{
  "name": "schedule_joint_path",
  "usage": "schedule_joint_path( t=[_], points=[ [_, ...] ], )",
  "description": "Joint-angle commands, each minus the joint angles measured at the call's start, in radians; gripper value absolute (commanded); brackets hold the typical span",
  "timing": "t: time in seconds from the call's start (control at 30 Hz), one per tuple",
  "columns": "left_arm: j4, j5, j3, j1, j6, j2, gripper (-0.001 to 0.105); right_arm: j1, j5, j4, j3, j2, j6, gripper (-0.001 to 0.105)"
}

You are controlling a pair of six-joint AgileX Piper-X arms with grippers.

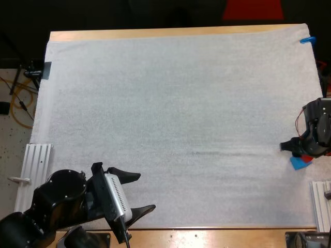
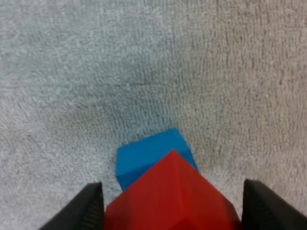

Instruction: Stack red cube on blue cube

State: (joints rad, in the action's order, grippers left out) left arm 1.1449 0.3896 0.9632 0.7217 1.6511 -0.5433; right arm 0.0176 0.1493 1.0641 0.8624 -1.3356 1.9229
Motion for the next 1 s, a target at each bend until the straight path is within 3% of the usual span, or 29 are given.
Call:
schedule_joint_path(
  t=[0.0,0.17,0.3,0.4,0.7,0.87,0.97],
  points=[
    [-0.006,0.004,0.005,0.003,-0.011,0.0,0.069,0.003,-0.005,-0.003,0.007,-0.008,-0.004,0.033],
    [-0.006,0.004,0.005,0.003,-0.011,0.0,0.069,0.003,-0.005,-0.003,0.007,-0.039,-0.029,0.038],
    [-0.006,0.004,0.005,0.003,-0.011,0.0,0.069,0.003,-0.005,-0.002,0.007,-0.046,-0.039,0.064],
    [-0.006,0.004,0.005,0.003,-0.011,0.0,0.069,0.003,-0.005,-0.002,0.007,-0.046,-0.034,0.072],
    [-0.006,0.001,0.005,0.003,-0.011,0.0,0.069,-0.013,-0.003,0.011,0.031,0.046,-0.034,0.071],
    [-0.006,-0.107,0.005,0.0,-0.02,0.0,0.069,-0.073,-0.003,-0.025,0.073,0.231,-0.034,0.071],
    [-0.022,-0.215,0.005,0.0,-0.02,0.0,0.069,-0.12,-0.003,-0.056,0.084,0.345,-0.018,0.071]
  ],
)
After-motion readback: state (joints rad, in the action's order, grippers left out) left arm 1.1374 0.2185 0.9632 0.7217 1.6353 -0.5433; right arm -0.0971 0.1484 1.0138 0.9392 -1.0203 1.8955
